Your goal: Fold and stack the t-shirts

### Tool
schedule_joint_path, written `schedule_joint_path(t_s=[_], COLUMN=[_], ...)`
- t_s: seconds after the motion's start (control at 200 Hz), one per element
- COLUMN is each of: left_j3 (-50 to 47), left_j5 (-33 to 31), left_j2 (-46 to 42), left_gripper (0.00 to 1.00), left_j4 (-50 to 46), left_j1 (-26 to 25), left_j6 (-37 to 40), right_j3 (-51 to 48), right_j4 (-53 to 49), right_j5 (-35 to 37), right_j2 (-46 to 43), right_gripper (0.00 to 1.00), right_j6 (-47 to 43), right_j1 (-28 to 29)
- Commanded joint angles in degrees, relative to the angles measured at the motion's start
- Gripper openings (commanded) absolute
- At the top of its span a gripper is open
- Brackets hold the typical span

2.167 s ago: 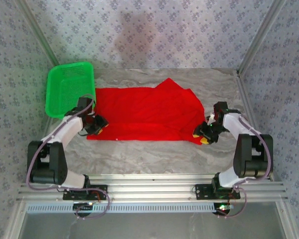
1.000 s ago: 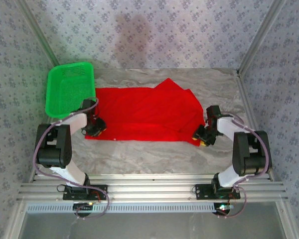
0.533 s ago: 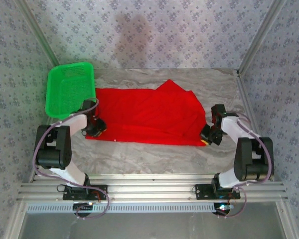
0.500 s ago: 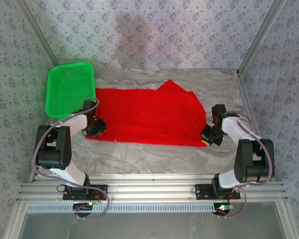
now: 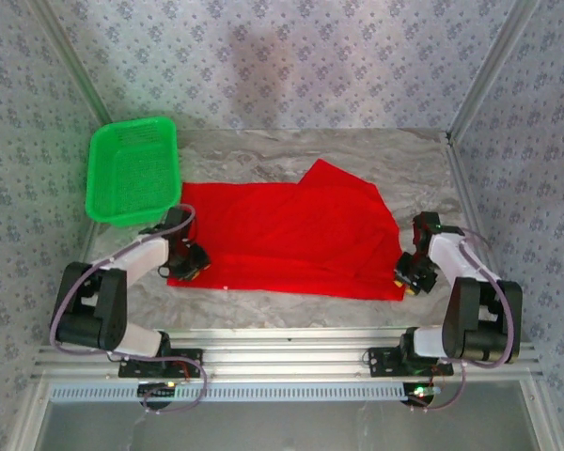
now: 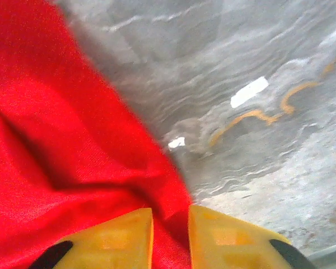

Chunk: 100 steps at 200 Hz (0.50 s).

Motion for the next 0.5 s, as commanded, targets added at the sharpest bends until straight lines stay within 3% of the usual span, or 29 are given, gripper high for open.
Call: schedule_joint_path(t_s=[0.0,0.195,0.3,0.39,0.495], left_j3=[-1.4,2.9,5.8,8.9,13.7], left_j5=[-1.0,-1.9,-1.7,-2.0,-3.3], left_j2=[-3.8,-11.2,-12.9,-14.1,-14.1], left_gripper=[0.38,0.65,0.69,0.77,0.78], left_j4=[-9.5,-16.6,-17.8,-16.6,-15.1], left_j1=[-0.2,-0.2,-0.2,-0.2,-0.2], left_j6=[-2.2,-2.4,-2.5,-1.2,2.7], right_j3=[1.4,4.9,5.3,5.2,5.6], right_j4=[-0.6,-3.4,-1.6,1.2,5.5], right_j5=[4.1,0.2,-7.3,-13.2,-16.7], right_j2=[-2.5,-8.1,-10.6,-8.7,-5.4], right_gripper=[0.35,0.48,0.51,0.51,0.51], right_j6=[0.8,2.2,5.1,8.6,12.1], right_j1=[-0.6,3.4,7.6,12.3,16.7])
